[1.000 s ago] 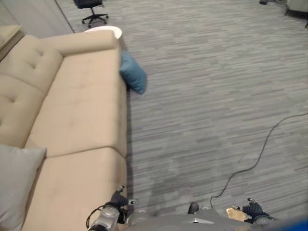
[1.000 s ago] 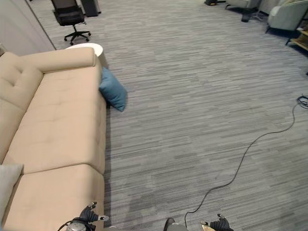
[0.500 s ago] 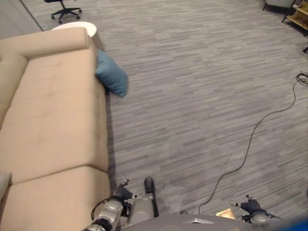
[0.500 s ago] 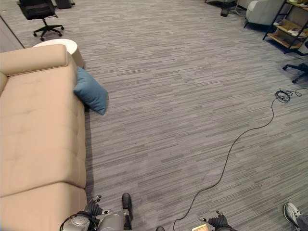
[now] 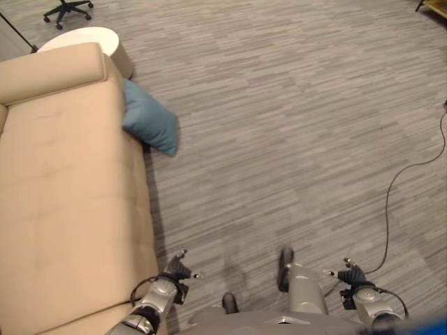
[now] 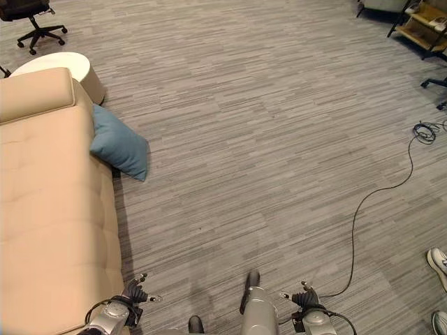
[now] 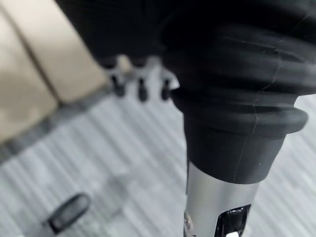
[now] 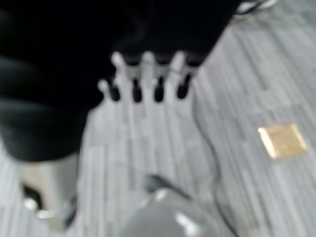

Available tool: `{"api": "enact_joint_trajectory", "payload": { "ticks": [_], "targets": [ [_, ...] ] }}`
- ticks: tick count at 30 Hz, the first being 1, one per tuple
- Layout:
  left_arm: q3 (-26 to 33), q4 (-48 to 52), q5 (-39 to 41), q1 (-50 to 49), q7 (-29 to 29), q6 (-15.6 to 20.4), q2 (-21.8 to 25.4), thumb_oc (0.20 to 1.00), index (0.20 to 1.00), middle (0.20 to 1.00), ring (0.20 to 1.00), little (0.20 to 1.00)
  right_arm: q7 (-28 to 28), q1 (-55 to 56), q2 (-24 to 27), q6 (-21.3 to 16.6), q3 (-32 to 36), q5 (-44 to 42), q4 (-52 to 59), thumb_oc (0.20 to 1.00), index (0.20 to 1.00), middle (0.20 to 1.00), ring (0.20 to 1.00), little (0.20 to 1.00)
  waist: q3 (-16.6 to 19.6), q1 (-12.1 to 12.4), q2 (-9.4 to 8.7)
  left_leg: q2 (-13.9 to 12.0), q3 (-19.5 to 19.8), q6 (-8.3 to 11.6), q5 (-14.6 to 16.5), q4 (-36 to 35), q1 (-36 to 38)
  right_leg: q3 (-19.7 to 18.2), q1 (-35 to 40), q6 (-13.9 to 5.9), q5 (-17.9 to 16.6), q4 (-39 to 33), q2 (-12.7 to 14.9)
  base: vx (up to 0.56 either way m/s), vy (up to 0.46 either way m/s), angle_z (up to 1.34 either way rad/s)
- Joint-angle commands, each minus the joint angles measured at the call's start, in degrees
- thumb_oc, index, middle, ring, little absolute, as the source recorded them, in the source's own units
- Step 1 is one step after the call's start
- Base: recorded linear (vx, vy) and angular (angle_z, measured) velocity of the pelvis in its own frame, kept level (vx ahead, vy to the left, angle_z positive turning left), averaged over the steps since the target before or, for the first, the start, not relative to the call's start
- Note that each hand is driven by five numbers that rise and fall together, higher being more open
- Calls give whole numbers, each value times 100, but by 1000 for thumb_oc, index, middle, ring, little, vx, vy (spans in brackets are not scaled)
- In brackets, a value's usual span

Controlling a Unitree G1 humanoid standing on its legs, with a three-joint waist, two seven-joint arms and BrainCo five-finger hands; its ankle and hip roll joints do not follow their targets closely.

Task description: Pick up all the scattered cushions and arrange them neatly on the sofa.

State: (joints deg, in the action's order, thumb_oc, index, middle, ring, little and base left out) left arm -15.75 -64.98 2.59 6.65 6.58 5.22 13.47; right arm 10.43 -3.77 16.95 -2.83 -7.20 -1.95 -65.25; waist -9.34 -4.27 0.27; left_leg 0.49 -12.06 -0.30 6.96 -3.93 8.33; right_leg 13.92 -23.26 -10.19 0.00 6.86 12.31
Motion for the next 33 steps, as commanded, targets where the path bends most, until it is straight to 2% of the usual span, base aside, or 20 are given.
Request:
{"api": "enact_joint_trajectory", "payload": {
  "ticks": [1, 3, 5, 6, 7, 8, 11, 13, 14, 16, 18, 22, 23, 24, 25, 26, 27, 30, 32, 33],
  "targets": [
    [23, 90, -267, -102, -5, 167, -159, 1000, 1000, 1000, 1000, 1000, 59, 203, 299, -63, -10, 71, -108, 1000, 1000, 1000, 1000, 1000, 55, -73, -123, 59, 64, 247, 592, 1033, -61, 39, 914, -174, -570, -43, 57, 545, -307, 56],
    [42, 104, -101, -163, -22, 168, -223, 1000, 1000, 1000, 1000, 1000, 43, 210, 342, -88, 1, 28, -159, 1000, 1000, 1000, 1000, 1000, 84, -70, -103, -124, 116, 459, 304, 2054, -338, 26, 1107, 1, -435, 51, -55, 390, -309, 57],
    [1, 186, 87, -186, -56, 179, -239, 1000, 1000, 1000, 1000, 1000, 84, 209, 382, -128, 16, -81, -157, 1000, 1000, 1000, 1000, 1000, 7, 3, -164, -428, 98, 654, -330, 3412, -961, 125, 1401, 241, -190, 65, -129, 185, -256, 52],
    [2, 186, 87, -185, -56, 179, -236, 1000, 1000, 1000, 1000, 1000, 84, 207, 379, -128, 16, -81, -158, 1000, 1000, 1000, 1000, 1000, 24, -11, -177, -412, 108, 651, -348, 3407, -986, 134, 1385, 241, -201, 56, -113, 234, -364, 12],
    [4, 277, 153, -177, -39, 135, -206, 1000, 1000, 1000, 1000, 1000, 85, 217, 388, -133, 10, -186, -124, 1000, 1000, 1000, 1000, 1000, -103, 105, -303, -776, -118, 698, -684, 4435, -1451, 198, 1702, 516, 82, 45, -235, 266, -340, -9],
    [-2, 250, 190, -148, -23, 125, -202, 1000, 1000, 1000, 1000, 1000, 77, 226, 375, -111, 11, -240, -147, 1000, 1000, 1000, 1000, 1000, -127, 158, -348, -879, -251, 647, -654, 4474, -1674, 224, 1880, 581, 195, 2, -299, 358, -377, 6],
    [10, 192, 240, -167, 7, 139, -233, 1000, 1000, 1000, 1000, 1000, 93, 293, 348, -128, -44, -277, -160, 1000, 1000, 1000, 1000, 1000, -98, 313, -377, -789, -426, 488, -489, 3638, -2157, 242, 2285, 597, 361, -194, -464, 335, -136, 15],
    [17, 192, 209, -206, 2, 124, -223, 1000, 1000, 1000, 1000, 1000, 107, 332, 342, -127, -81, -242, -160, 1000, 1000, 1000, 1000, 1000, -55, 383, -319, -738, -478, 442, -606, 2504, -2178, 233, 2455, 524, 496, -261, -578, 288, -30, 11],
    [17, 193, 209, -208, 2, 124, -223, 1000, 1000, 1000, 1000, 1000, 107, 333, 342, -127, -82, -242, -159, 1000, 1000, 1000, 1000, 1000, -60, 382, -328, -723, -483, 440, -619, 2476, -2156, 233, 2464, 521, 498, -262, -566, 258, -11, 1],
    [55, 220, 213, -196, 13, 102, -202, 1000, 1000, 1000, 1000, 1000, 137, 307, 357, -113, -141, -167, -237, 1000, 1000, 1000, 1000, 1000, -8, 554, -175, -784, -362, 598, -1291, 837, -2301, 247, 2816, 450, 705, -342, -809, 518, -13, -14],
    [170, 178, 233, -297, -24, 58, -197, 1000, 1000, 1000, 1000, 1000, 82, 365, 300, -113, -153, -78, -305, 1000, 1000, 1000, 1000, 1000, 157, 567, -152, -808, -604, 556, -1497, 425, -2051, 260, 3212, 352, 958, -306, -915, 800, 6, 0],
    [214, 139, 207, -368, -14, 38, -180, 1000, 1000, 1000, 1000, 1000, 42, 409, 224, -99, -173, 7, -350, 1000, 1000, 1000, 1000, 1000, 330, 698, -288, -587, -589, 397, -1261, 766, -2038, 239, 3245, 168, 907, 179, -674, 424, 39, -1],
    [207, 109, 175, -389, -37, 20, -176, 1000, 1000, 1000, 1000, 1000, -9, 430, 208, -83, -156, 38, -380, 1000, 1000, 1000, 1000, 1000, 376, 716, -337, -441, -640, 260, -1113, 793, -1943, 221, 3121, 19, 644, 693, -484, 549, 228, -10],
    [206, 116, 141, -403, -41, 2, -157, 1000, 1000, 1000, 1000, 1000, -24, 423, 208, -72, -151, 63, -355, 1000, 1000, 1000, 1000, 1000, 346, 688, -370, -161, -633, -3, -846, 791, -1693, 133, 2714, -177, -174, 1801, -125, 489, 241, -11],
    [218, 136, 156, -406, -36, -2, -144, 1000, 1000, 1000, 1000, 1000, -29, 406, 215, -69, -150, 66, -331, 1000, 1000, 1000, 1000, 1000, 311, 662, -358, -105, -639, -93, -751, 781, -1572, 129, 2564, -225, -543, 2288, -11, 337, 179, 5],
    [218, 136, 156, -405, -36, -3, -146, 1000, 1000, 1000, 1000, 1000, -29, 405, 217, -69, -149, 66, -331, 1000, 1000, 1000, 1000, 1000, 323, 671, -343, -124, -644, -90, -758, 780, -1589, 124, 2549, -218, -562, 2271, -31, 336, 120, 38],
    [243, 139, 182, -380, -2, 8, -80, 1000, 1000, 1000, 1000, 1000, -21, 359, 204, -82, -145, 100, -267, 1000, 1000, 1000, 1000, 1000, 232, 628, -255, -64, -606, -229, -539, 761, -1283, 212, 2095, -232, -795, 3070, 205, 228, 71, 55],
    [255, 142, 236, -364, 37, 43, -76, 1000, 1000, 1000, 1000, 1000, -30, 317, 211, -80, -149, 100, -251, 1000, 1000, 1000, 1000, 1000, 158, 566, -135, -51, -478, -230, -425, 654, -994, 325, 1626, -87, -522, 3192, 321, 358, 15, 25],
    [219, 158, 230, -325, 50, 80, -98, 1000, 1000, 1000, 1000, 1000, -11, 225, 267, -81, -187, 93, -204, 1000, 1000, 1000, 1000, 1000, 33, 411, -109, 15, -282, -117, -262, 658, -725, 450, 1257, 37, -242, 1985, 208, 410, -124, 32],
    [220, 158, 230, -325, 50, 81, -100, 1000, 1000, 1000, 1000, 1000, -11, 224, 268, -81, -187, 92, -205, 1000, 1000, 1000, 1000, 1000, 26, 406, -104, 9, -277, -115, -257, 662, -719, 459, 1272, 38, -243, 1977, 202, 240, -124, 35]
  ]
}}
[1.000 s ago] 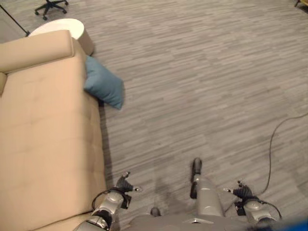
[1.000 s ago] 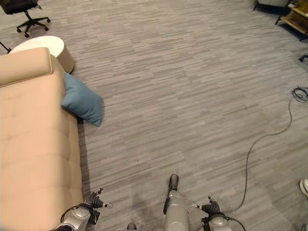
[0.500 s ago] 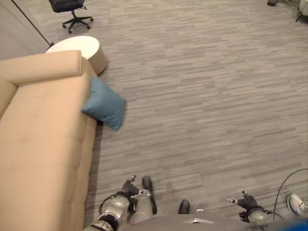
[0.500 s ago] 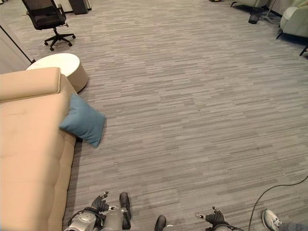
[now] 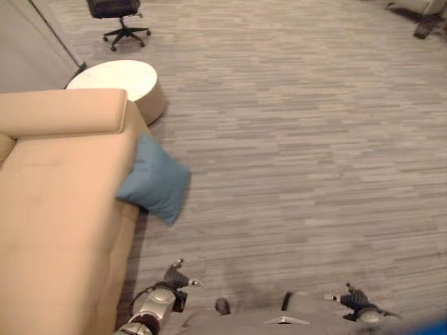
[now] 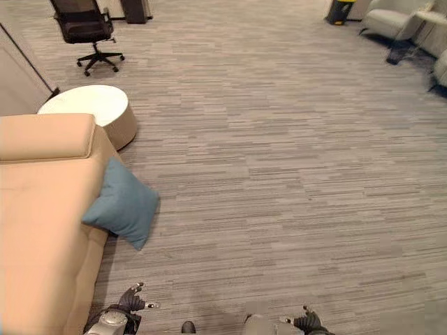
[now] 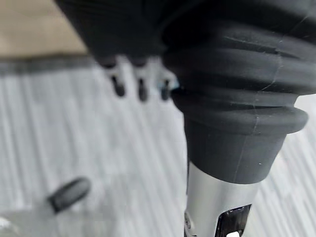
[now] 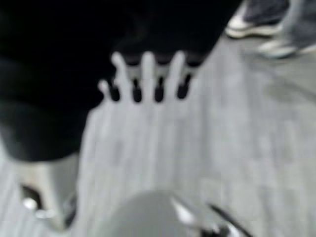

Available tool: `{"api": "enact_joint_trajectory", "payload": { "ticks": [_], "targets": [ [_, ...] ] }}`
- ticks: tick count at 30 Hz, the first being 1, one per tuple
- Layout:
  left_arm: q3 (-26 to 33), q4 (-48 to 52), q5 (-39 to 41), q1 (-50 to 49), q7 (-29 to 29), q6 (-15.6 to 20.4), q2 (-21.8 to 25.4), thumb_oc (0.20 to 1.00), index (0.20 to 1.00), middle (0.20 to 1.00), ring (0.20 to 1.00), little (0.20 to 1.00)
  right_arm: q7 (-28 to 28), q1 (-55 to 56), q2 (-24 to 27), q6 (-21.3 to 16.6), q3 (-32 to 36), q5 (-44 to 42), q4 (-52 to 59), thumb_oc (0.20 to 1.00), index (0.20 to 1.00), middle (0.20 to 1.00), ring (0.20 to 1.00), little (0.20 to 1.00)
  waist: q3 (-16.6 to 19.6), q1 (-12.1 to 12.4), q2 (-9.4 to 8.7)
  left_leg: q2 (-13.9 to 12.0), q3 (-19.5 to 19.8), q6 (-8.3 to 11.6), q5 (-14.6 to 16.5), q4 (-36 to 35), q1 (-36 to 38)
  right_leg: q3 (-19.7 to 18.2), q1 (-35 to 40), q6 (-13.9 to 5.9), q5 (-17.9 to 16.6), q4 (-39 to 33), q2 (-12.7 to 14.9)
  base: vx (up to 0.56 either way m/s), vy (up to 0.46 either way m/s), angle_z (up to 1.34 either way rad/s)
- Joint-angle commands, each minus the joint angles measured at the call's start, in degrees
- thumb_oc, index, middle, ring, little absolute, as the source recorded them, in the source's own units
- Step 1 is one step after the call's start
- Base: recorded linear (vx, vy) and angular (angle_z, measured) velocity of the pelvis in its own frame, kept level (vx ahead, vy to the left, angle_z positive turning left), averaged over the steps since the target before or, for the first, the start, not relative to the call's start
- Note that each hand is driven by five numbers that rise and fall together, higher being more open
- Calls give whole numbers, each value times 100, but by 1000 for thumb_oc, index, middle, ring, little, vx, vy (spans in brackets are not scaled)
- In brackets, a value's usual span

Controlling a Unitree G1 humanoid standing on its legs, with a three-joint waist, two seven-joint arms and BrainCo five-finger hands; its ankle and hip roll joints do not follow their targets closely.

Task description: Pick up all the scattered cushions and arrange them neatly on the sofa.

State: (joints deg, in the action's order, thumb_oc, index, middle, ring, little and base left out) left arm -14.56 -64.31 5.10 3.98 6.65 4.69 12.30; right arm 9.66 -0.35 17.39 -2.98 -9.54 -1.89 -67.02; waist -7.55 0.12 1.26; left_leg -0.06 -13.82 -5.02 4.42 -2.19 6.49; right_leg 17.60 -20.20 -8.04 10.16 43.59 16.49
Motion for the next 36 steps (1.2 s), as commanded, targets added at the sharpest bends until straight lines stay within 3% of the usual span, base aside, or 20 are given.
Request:
{"api": "enact_joint_trajectory", "payload": {
  "ticks": [1, 2, 5, 6, 9, 10, 11, 14, 16, 17, 18, 21, 24, 26, 29, 30, 32, 33, 35, 36],
  "targets": [
    [88, 85, -39, -37, 40, 132, 7, 1000, 1000, 1000, 1000, 1000, 73, -139, 243, -64, 37, 80, -11, 1000, 1000, 1000, 1000, 1000, -184, -95, -227, 94, -16, 407, 81, 503, -441, 45, 861, -170, -1250, -2243, -306, 438, -244, 64],
    [92, 39, -105, 45, 51, 165, -10, 1000, 1000, 1000, 1000, 1000, 73, -158, 264, -56, 39, 59, 3, 1000, 1000, 1000, 1000, 1000, -222, -273, -295, 165, 214, 507, 297, 492, -183, -299, 635, -253, -1379, -3438, -551, 434, -244, 69],
    [129, -19, -135, 91, 46, 180, -12, 1000, 1000, 1000, 1000, 1000, 72, -162, 271, -45, 54, 61, 12, 1000, 1000, 1000, 1000, 1000, -233, -367, -327, 183, 349, 569, 422, 557, -90, -444, 523, -346, -1550, -3941, -614, 377, -193, 85],
    [141, -110, -217, 90, 13, 196, -7, 1000, 1000, 1000, 1000, 1000, 34, -116, 289, -45, 76, 76, -9, 1000, 1000, 1000, 1000, 1000, -164, -390, -382, 270, 513, 602, 689, 689, 72, -530, 592, -373, -1582, -4022, -593, 509, -258, 77],
    [130, -179, -224, 35, 11, 224, -82, 1000, 1000, 1000, 1000, 1000, 5, -63, 327, -53, 80, 80, -86, 1000, 1000, 1000, 1000, 1000, -90, -405, -406, 252, 601, 742, 813, 1182, 57, -509, 812, -280, -1615, -4016, -602, 331, -215, 36],
    [117, -179, -190, 20, 10, 223, -98, 1000, 1000, 1000, 1000, 1000, 3, -43, 345, -65, 131, 53, -90, 1000, 1000, 1000, 1000, 1000, -89, -409, -432, 135, 560, 904, 611, 1848, -163, -461, 951, -212, -1599, -3996, -588, 206, -320, 34],
    [139, -103, -45, 20, 16, 218, -116, 1000, 1000, 1000, 1000, 1000, 41, -61, 378, -93, 122, -19, -91, 1000, 1000, 1000, 1000, 1000, -145, -338, -513, -304, 209, 1142, 124, 3235, -760, -189, 1284, -44, -1455, -4074, -581, 272, -398, 54],
    [135, -48, 78, 30, 36, 216, -91, 1000, 1000, 1000, 1000, 1000, 59, -62, 405, -98, 125, -100, -78, 1000, 1000, 1000, 1000, 1000, -179, -256, -595, -525, -24, 1219, -168, 3753, -1187, -16, 1584, 109, -1284, -4188, -626, 172, -223, 67],
    [131, -45, 105, 12, 3, 198, -101, 1000, 1000, 1000, 1000, 1000, 58, 23, 404, -81, 132, -141, -71, 1000, 1000, 1000, 1000, 1000, -202, -118, -597, -691, -481, 1117, -125, 3252, -1522, 257, 2024, 177, -1091, -4397, -729, 245, -147, 7],
    [131, -44, 105, 11, 3, 198, -101, 1000, 1000, 1000, 1000, 1000, 58, 24, 404, -82, 132, -141, -70, 1000, 1000, 1000, 1000, 1000, -208, -117, -598, -689, -482, 1116, -125, 3249, -1513, 257, 2032, 176, -1091, -4400, -728, 341, -96, 39],
    [144, -94, 11, -37, -27, 179, -100, 1000, 1000, 1000, 1000, 1000, 66, 79, 409, -100, 119, -119, -52, 1000, 1000, 1000, 1000, 1000, -195, -81, -556, -635, -684, 1013, -137, 2344, -1633, 345, 2194, 135, -975, -4449, -790, 263, -19, 58],
    [214, -132, -72, -69, -39, 140, -82, 1000, 1000, 1000, 1000, 1000, 83, 89, 414, -125, 138, -81, -10, 1000, 1000, 1000, 1000, 1000, -175, -99, -417, -911, -1211, 1201, -671, 939, -1630, 480, 2549, 89, -567, -4425, -1005, 338, 10, 62],
    [294, -153, -45, -144, -98, 82, -84, 1000, 1000, 1000, 1000, 1000, 44, 94, 381, -123, 127, -66, 31, 1000, 1000, 1000, 1000, 1000, -94, -140, -338, -1010, -1659, 1139, -862, 428, -1380, 731, 2659, 75, -393, -4202, -1132, 256, 20, 24],
    [357, -230, -64, -254, -111, 56, -98, 1000, 1000, 1000, 1000, 1000, -7, 117, 330, -121, 70, 20, 24, 1000, 1000, 1000, 1000, 1000, 39, -18, -371, -835, -1419, 1059, -857, 563, -1409, 734, 2809, 29, -274, -3983, -1067, 285, 20, -2],
    [376, -245, -60, -275, -115, 48, -99, 1000, 1000, 1000, 1000, 1000, -13, 126, 308, -124, 81, 40, 37, 1000, 1000, 1000, 1000, 1000, 78, -11, -382, -772, -1444, 997, -805, 538, -1355, 739, 2796, -8, -221, -3747, -971, 259, 100, 18],
    [381, -235, -85, -319, -134, 48, -86, 1000, 1000, 1000, 1000, 1000, -75, 111, 255, -133, 79, 113, 93, 1000, 1000, 1000, 1000, 1000, 137, 42, -393, -452, -1387, 696, -488, 502, -1078, 769, 2517, -204, -408, -2465, -493, 336, 212, 32],
    [373, -223, -95, -309, -122, 51, -69, 1000, 1000, 1000, 1000, 1000, -84, 95, 235, -132, 97, 127, 125, 1000, 1000, 1000, 1000, 1000, 118, 27, -419, -337, -1345, 595, -388, 503, -992, 748, 2325, -301, -565, -1990, -283, 245, 157, 44],
    [331, -138, -107, -268, -114, 68, -12, 1000, 1000, 1000, 1000, 1000, -101, 54, 201, -158, 72, 121, 181, 1000, 1000, 1000, 1000, 1000, 50, -22, -431, -205, -1163, 444, -214, 526, -839, 494, 1962, -398, -922, -1261, -122, 156, 58, 71],
    [316, -104, -104, -263, -106, 86, 10, 1000, 1000, 1000, 1000, 1000, -109, 35, 184, -167, 69, 98, 201, 1000, 1000, 1000, 1000, 1000, 40, -39, -422, -163, -1080, 420, -148, 500, -751, 307, 1756, -368, -893, -1084, -127, 148, -13, 80],
    [277, -40, -88, -224, -86, 127, 9, 1000, 1000, 1000, 1000, 1000, -103, -27, 184, -171, 24, 84, 238, 1000, 1000, 1000, 1000, 1000, 9, -87, -353, -208, -817, 437, -206, 496, -712, -25, 1490, -134, -810, -1680, -392, 126, -134, 79]
  ]
}}
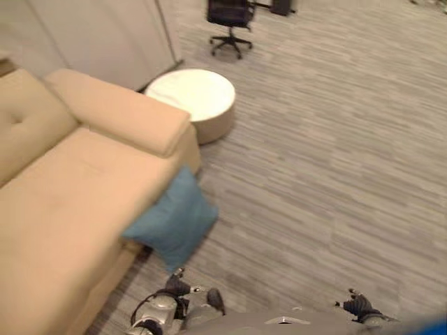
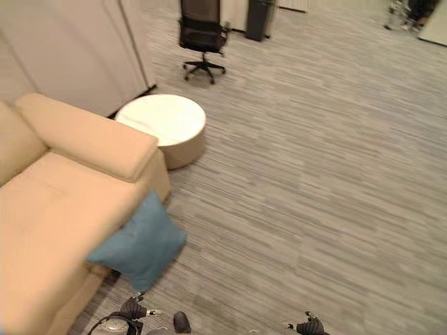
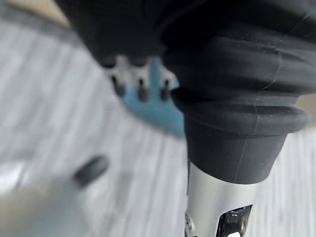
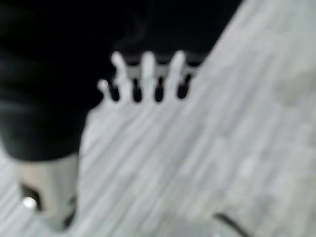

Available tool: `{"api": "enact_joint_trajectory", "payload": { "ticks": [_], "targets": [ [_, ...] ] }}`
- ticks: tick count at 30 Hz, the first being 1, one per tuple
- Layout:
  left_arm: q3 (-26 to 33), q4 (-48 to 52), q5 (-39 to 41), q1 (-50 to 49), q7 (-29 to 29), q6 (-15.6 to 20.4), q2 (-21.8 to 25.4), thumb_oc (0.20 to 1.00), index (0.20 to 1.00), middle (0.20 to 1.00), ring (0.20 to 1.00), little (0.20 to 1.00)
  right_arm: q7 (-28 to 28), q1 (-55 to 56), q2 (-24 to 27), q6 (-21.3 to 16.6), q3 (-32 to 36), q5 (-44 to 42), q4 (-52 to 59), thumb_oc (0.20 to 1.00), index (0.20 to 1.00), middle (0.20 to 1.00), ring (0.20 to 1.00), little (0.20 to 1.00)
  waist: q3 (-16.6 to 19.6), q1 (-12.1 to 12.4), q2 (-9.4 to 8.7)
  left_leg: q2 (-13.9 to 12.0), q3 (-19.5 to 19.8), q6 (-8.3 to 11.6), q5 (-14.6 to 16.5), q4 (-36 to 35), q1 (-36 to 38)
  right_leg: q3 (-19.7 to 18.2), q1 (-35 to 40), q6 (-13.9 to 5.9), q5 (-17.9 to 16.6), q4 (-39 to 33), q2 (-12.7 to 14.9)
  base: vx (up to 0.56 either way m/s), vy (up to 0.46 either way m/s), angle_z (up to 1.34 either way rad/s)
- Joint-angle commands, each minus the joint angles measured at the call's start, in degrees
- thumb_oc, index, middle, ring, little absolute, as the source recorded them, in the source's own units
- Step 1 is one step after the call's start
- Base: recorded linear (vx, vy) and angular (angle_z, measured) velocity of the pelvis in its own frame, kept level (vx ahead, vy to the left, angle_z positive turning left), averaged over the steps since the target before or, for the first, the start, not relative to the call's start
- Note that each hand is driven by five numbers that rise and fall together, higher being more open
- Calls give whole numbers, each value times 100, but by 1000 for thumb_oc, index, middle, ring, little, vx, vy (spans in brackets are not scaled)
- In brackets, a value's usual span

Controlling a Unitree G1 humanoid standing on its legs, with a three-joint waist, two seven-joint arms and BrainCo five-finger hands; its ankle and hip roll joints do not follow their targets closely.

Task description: Pick up all the scattered cushions and arrange them neatly on the sofa.

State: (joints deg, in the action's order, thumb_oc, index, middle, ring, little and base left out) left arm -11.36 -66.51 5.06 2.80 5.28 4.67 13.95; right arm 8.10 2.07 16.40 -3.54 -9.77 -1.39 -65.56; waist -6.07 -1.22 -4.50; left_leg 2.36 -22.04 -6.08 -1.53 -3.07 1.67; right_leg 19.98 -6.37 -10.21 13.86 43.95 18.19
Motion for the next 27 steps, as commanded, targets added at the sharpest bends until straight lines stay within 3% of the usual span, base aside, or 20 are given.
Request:
{"api": "enact_joint_trajectory", "payload": {
  "ticks": [1, 3, 4, 5, 6, 8, 10, 11, 14, 15, 16, 17, 18, 19, 20, 21, 23, 24, 27],
  "targets": [
    [-68, 190, -85, -72, 61, 150, -147, 1000, 1000, 1000, 1000, 1000, 68, -300, 291, -122, 21, 3, 102, 1000, 1000, 1000, 1000, 1000, -166, 6, 233, -425, 146, 556, 398, 594, -234, -505, 21, 111, -1092, -2059, -697, 182, -188, 73],
    [-117, 179, -104, -27, 74, 185, -146, 1000, 1000, 1000, 1000, 1000, 70, -332, 298, -133, -16, -51, 139, 1000, 1000, 1000, 1000, 1000, -190, -135, 221, -354, 478, 584, 444, 573, -182, -1177, -158, 103, -1104, -2744, -973, 140, -120, 97],
    [-116, 179, -105, -26, 74, 185, -147, 1000, 1000, 1000, 1000, 1000, 70, -333, 298, -133, -16, -52, 138, 1000, 1000, 1000, 1000, 1000, -173, -132, 229, -365, 474, 587, 436, 576, -205, -1177, -169, 109, -1129, -2772, -986, 193, -146, 151],
    [-130, 128, -137, 20, 100, 219, -134, 1000, 1000, 1000, 1000, 1000, 49, -301, 296, -125, -46, -93, 167, 1000, 1000, 1000, 1000, 1000, -233, -301, 184, -243, 970, 627, 476, 501, -132, -2143, -285, 30, -1259, -3368, -1246, 232, -267, 136],
    [-129, 32, -159, 80, 120, 219, -68, 1000, 1000, 1000, 1000, 1000, 30, -224, 275, -97, -78, -22, 102, 1000, 1000, 1000, 1000, 1000, -266, -319, 115, -174, 1428, 691, 507, 497, -150, -2348, -394, -2, -1464, -3640, -1279, 263, -323, 99],
    [-114, -46, -172, 74, 107, 235, -38, 1000, 1000, 1000, 1000, 1000, 4, -160, 265, -93, -65, 29, 18, 1000, 1000, 1000, 1000, 1000, -233, -288, 62, -162, 1581, 741, 555, 545, -197, -2123, -194, 9, -1460, -3863, -1153, 129, -241, 191],
    [-101, -56, -157, 53, 119, 238, -26, 1000, 1000, 1000, 1000, 1000, -7, -140, 261, -101, -69, 39, -28, 1000, 1000, 1000, 1000, 1000, -217, -279, 47, -187, 1719, 804, 555, 596, -233, -2079, -122, 46, -1423, -3859, -1179, 83, -206, 185],
    [-81, -47, -105, 33, 122, 237, -8, 1000, 1000, 1000, 1000, 1000, -7, -111, 267, -105, -36, 27, -39, 1000, 1000, 1000, 1000, 1000, -198, -241, 27, -247, 1873, 889, 566, 666, -279, -1886, -17, 70, -1406, -3920, -1187, 87, -252, 114],
    [-89, -52, -97, 27, 145, 238, 2, 1000, 1000, 1000, 1000, 1000, -3, -109, 289, -143, -43, -10, 18, 1000, 1000, 1000, 1000, 1000, -203, -240, -20, -309, 1874, 983, 606, 949, -451, -1687, 137, 130, -1373, -4034, -1175, 42, -201, 80],
    [-78, 19, -20, 18, 152, 243, -4, 1000, 1000, 1000, 1000, 1000, 6, -103, 323, -183, -51, -49, 114, 1000, 1000, 1000, 1000, 1000, -241, -249, -59, -452, 1586, 1065, 620, 1258, -610, -1436, 304, 196, -1294, -4104, -1143, 14, -194, 76],
    [-77, 21, -19, 18, 152, 242, -4, 1000, 1000, 1000, 1000, 1000, 6, -104, 323, -184, -52, -50, 113, 1000, 1000, 1000, 1000, 1000, -242, -259, -55, -456, 1597, 1067, 633, 1285, -625, -1425, 308, 198, -1293, -4106, -1147, 39, -192, 93],
    [-64, 89, -8, 10, 140, 223, -7, 1000, 1000, 1000, 1000, 1000, 4, -96, 324, -173, -49, -87, 129, 1000, 1000, 1000, 1000, 1000, -257, -300, -68, -717, 1022, 1045, 591, 1487, -708, -1172, 460, 248, -1196, -4128, -1118, 28, -64, 90],
    [-63, 91, -8, 9, 140, 222, -7, 1000, 1000, 1000, 1000, 1000, 4, -97, 324, -173, -50, -87, 127, 1000, 1000, 1000, 1000, 1000, -258, -301, -65, -722, 1024, 1047, 600, 1502, -715, -1171, 462, 249, -1197, -4129, -1122, 81, -102, 97],
    [-85, 122, -50, -14, 125, 197, 5, 1000, 1000, 1000, 1000, 1000, -10, -67, 304, -166, -49, -99, 173, 1000, 1000, 1000, 1000, 1000, -230, -343, -55, -959, 352, 1006, 431, 1454, -764, -925, 610, 307, -1079, -4123, -1160, 81, -44, 84],
    [-82, 126, -72, -23, 124, 178, 17, 1000, 1000, 1000, 1000, 1000, -11, -56, 284, -156, -48, -98, 173, 1000, 1000, 1000, 1000, 1000, -210, -353, -45, -1017, 142, 998, 345, 1362, -782, -844, 639, 329, -1047, -4099, -1186, 84, -42, 90],
    [-82, 128, -72, -26, 124, 177, 17, 1000, 1000, 1000, 1000, 1000, -11, -54, 284, -156, -49, -98, 173, 1000, 1000, 1000, 1000, 1000, -225, -354, -46, -1016, 144, 999, 357, 1368, -763, -842, 659, 326, -1036, -4094, -1183, 179, 19, 90],
    [-80, 100, -140, -42, 112, 140, 45, 1000, 1000, 1000, 1000, 1000, 13, -25, 241, -126, -46, -89, 166, 1000, 1000, 1000, 1000, 1000, -151, -359, -35, -1133, -136, 1110, 93, 1088, -883, -646, 810, 316, -871, -4104, -1213, 175, 32, 60],
    [-78, 104, -141, -44, 113, 140, 48, 1000, 1000, 1000, 1000, 1000, 15, -25, 238, -127, -48, -88, 167, 1000, 1000, 1000, 1000, 1000, -164, -365, -41, -1144, -190, 1063, 0, 1081, -913, -602, 778, 346, -924, -4103, -1213, 103, 27, 28],
    [-40, 56, -137, -80, 107, 125, 50, 1000, 1000, 1000, 1000, 1000, 16, -66, 220, -124, -80, -61, 173, 1000, 1000, 1000, 1000, 1000, -143, -317, -28, -1120, -27, 1085, -14, 989, -959, -541, 861, 340, -841, -4037, -1205, 122, 65, 14]
  ]
}}
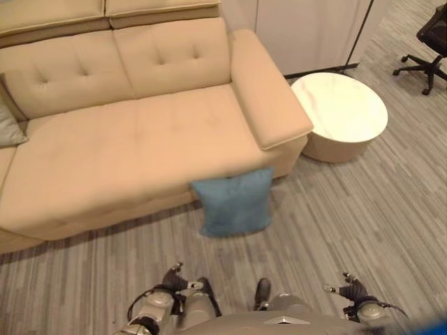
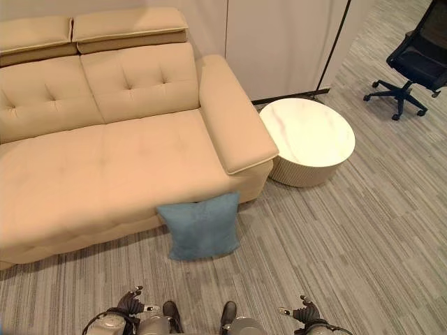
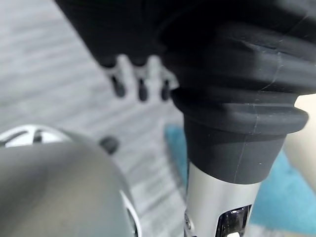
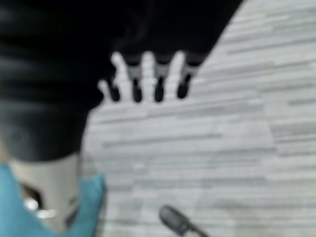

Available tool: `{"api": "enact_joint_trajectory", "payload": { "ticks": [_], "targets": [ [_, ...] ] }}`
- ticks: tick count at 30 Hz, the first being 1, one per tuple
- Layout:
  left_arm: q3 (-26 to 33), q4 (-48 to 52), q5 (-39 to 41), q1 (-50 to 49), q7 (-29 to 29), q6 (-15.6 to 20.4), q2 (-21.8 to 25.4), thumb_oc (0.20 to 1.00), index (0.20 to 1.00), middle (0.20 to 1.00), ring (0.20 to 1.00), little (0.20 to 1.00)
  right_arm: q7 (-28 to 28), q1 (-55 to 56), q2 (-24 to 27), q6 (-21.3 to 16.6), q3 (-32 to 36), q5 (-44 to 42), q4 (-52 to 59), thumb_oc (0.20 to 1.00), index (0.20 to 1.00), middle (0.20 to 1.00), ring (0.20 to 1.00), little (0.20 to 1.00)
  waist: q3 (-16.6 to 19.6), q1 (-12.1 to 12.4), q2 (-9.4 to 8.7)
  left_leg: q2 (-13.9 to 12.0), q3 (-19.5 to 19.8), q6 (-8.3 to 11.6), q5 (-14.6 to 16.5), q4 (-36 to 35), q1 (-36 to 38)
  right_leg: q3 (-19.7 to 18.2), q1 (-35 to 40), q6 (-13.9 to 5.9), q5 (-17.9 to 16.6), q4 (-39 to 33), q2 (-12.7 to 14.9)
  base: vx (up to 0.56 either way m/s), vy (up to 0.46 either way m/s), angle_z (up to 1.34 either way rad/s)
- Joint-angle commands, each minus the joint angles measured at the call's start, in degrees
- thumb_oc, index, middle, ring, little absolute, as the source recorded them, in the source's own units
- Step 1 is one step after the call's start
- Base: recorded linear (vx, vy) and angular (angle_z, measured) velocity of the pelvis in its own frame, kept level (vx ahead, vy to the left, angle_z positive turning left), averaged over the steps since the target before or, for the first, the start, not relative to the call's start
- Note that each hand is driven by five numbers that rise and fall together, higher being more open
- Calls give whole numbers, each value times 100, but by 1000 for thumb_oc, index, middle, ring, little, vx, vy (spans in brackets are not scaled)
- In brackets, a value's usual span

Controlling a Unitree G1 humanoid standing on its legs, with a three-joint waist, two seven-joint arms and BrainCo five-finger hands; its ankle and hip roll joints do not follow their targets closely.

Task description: Pick up all the scattered cushions and arrange them neatly on the sofa.

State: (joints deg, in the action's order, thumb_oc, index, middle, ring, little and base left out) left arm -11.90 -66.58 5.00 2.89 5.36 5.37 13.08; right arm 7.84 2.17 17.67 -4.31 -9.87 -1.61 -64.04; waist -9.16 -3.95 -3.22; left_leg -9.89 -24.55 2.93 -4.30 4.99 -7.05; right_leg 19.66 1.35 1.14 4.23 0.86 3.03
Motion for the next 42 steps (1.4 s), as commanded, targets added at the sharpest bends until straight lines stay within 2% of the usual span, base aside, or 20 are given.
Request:
{"api": "enact_joint_trajectory", "payload": {
  "ticks": [1, 5, 7, 9, 12, 13, 14, 15, 17, 21, 24, 28, 30, 31, 32, 35, 38, 42],
  "targets": [
    [52, -34, -144, -148, 99, 29, 100, 1000, 1000, 1000, 1000, 1000, 26, -94, 65, -51, -86, 39, 7, 1000, 1000, 1000, 1000, 1000, 235, -49, -126, 218, 265, 134, 341, 90, 14, -500, 159, -860, 182, 346, 351, 241, 197, 3],
    [105, -94, -170, -212, 105, 37, 84, 1000, 1000, 1000, 1000, 1000, 13, -179, 50, -55, -131, 140, 45, 1000, 1000, 1000, 1000, 1000, 290, 28, -114, 399, 181, 2, 528, 61, 195, -592, 90, -993, 177, 790, 554, 158, 176, -17],
    [112, -6, -129, -133, 117, 42, 152, 1000, 1000, 1000, 1000, 1000, -3, -335, 25, -36, -178, 166, 118, 1000, 1000, 1000, 1000, 1000, 196, 21, -113, 524, 161, -175, 695, 78, 357, -789, -397, -1201, -191, 1760, 792, 108, 184, -18],
    [150, 41, -97, -93, 137, 54, 209, 1000, 1000, 1000, 1000, 1000, -23, -358, -10, -40, -179, 139, 214, 1000, 1000, 1000, 1000, 1000, 111, 0, -75, 556, 164, -223, 759, 38, 492, -884, -730, -1202, -305, 2212, 866, 82, 111, -19],
    [155, 62, -88, -94, 141, 69, 222, 1000, 1000, 1000, 1000, 1000, -22, -354, -10, -42, -186, 150, 241, 1000, 1000, 1000, 1000, 1000, 106, 6, -67, 591, 163, -236, 796, 11, 563, -831, -769, -1172, -321, 2136, 934, 78, 26, -11],
    [169, 120, -64, -87, 140, 97, 246, 1000, 1000, 1000, 1000, 1000, -18, -379, 10, -33, -196, 181, 264, 1000, 1000, 1000, 1000, 1000, 128, 0, -36, 635, 205, -212, 818, -113, 688, -632, -811, -1110, -320, 1707, 1015, 203, -31, -3],
    [170, 141, -64, -67, 140, 122, 263, 1000, 1000, 1000, 1000, 1000, -14, -411, 37, -26, -188, 192, 273, 1000, 1000, 1000, 1000, 1000, 140, -28, -39, 679, 253, -169, 825, -190, 757, -551, -854, -1128, -429, 1232, 1042, 306, -44, -18],
    [158, 140, -75, -46, 140, 117, 281, 1000, 1000, 1000, 1000, 1000, -18, -419, 53, -27, -198, 195, 286, 1000, 1000, 1000, 1000, 1000, 152, -37, -37, 704, 328, -119, 910, -223, 811, -566, -875, -1197, -428, 1091, 1059, 180, -72, -30],
    [154, 161, -73, -31, 138, 138, 282, 1000, 1000, 1000, 1000, 1000, -8, -425, 76, -39, -178, 182, 315, 1000, 1000, 1000, 1000, 1000, 132, -62, -58, 706, 333, -131, 836, -177, 753, -550, -838, -1207, -519, 908, 1059, 54, -65, -10],
    [121, 169, -104, 33, 153, 145, 284, 1000, 1000, 1000, 1000, 1000, 5, -388, 122, -48, -239, 209, 430, 1000, 1000, 1000, 1000, 1000, 80, -36, -138, 690, 349, -34, 844, -116, 703, -531, -700, -1193, -526, 664, 1025, 48, -107, 10],
    [118, 180, -94, 49, 151, 140, 270, 1000, 1000, 1000, 1000, 1000, 9, -379, 130, -55, -259, 212, 449, 1000, 1000, 1000, 1000, 1000, 63, -32, -134, 637, 372, 16, 810, -110, 656, -504, -713, -1168, -480, 684, 983, 20, -125, 5],
    [70, 142, -108, 46, 146, 144, 247, 1000, 1000, 1000, 1000, 1000, 6, -355, 140, -77, -303, 229, 507, 1000, 1000, 1000, 1000, 1000, -8, -70, -101, 468, 448, 134, 837, 114, 547, -517, -748, -1035, -273, 823, 870, 17, -178, 12],
    [58, 161, -71, 19, 142, 148, 236, 1000, 1000, 1000, 1000, 1000, 11, -297, 172, -86, -335, 225, 493, 1000, 1000, 1000, 1000, 1000, -36, -86, -115, 326, 509, 206, 885, 521, 421, -580, -620, -918, -131, 776, 743, 58, -257, 20],
    [51, 163, -15, -17, 140, 116, 192, 1000, 1000, 1000, 1000, 1000, 34, -215, 221, -99, -272, 135, 471, 1000, 1000, 1000, 1000, 1000, -105, -67, -144, -14, 560, 370, 695, 1335, 116, -495, -302, -715, 34, 639, 577, 98, -329, 21],
    [51, 138, 3, -30, 133, 114, 172, 1000, 1000, 1000, 1000, 1000, 43, -181, 242, -96, -245, 101, 452, 1000, 1000, 1000, 1000, 1000, -122, -47, -152, -36, 627, 401, 608, 1477, 56, -494, -219, -671, 73, 598, 527, 73, -243, 44],
    [53, 128, 64, -67, 141, 117, 122, 1000, 1000, 1000, 1000, 1000, 68, -140, 279, -87, -222, 74, 401, 1000, 1000, 1000, 1000, 1000, -131, 15, -164, 62, 836, 347, 603, 1287, -192, -505, -26, -640, 144, 454, 461, 151, -71, 43],
    [74, 113, 119, -104, 188, 107, 126, 1000, 1000, 1000, 1000, 1000, 109, -153, 272, -60, -235, 79, 333, 1000, 1000, 1000, 1000, 1000, -81, 173, -68, 72, 1246, 444, 60, 285, -434, -626, 130, -700, 253, 358, 313, 189, 55, 13],
    [127, -6, 99, -161, 160, 77, 112, 1000, 1000, 1000, 1000, 1000, 84, -166, 246, -54, -202, 97, 277, 1000, 1000, 1000, 1000, 1000, 31, 150, -10, 133, 1254, 400, 56, 11, -280, -721, 248, -785, 365, 421, 307, 178, 99, -35]
  ]
}}
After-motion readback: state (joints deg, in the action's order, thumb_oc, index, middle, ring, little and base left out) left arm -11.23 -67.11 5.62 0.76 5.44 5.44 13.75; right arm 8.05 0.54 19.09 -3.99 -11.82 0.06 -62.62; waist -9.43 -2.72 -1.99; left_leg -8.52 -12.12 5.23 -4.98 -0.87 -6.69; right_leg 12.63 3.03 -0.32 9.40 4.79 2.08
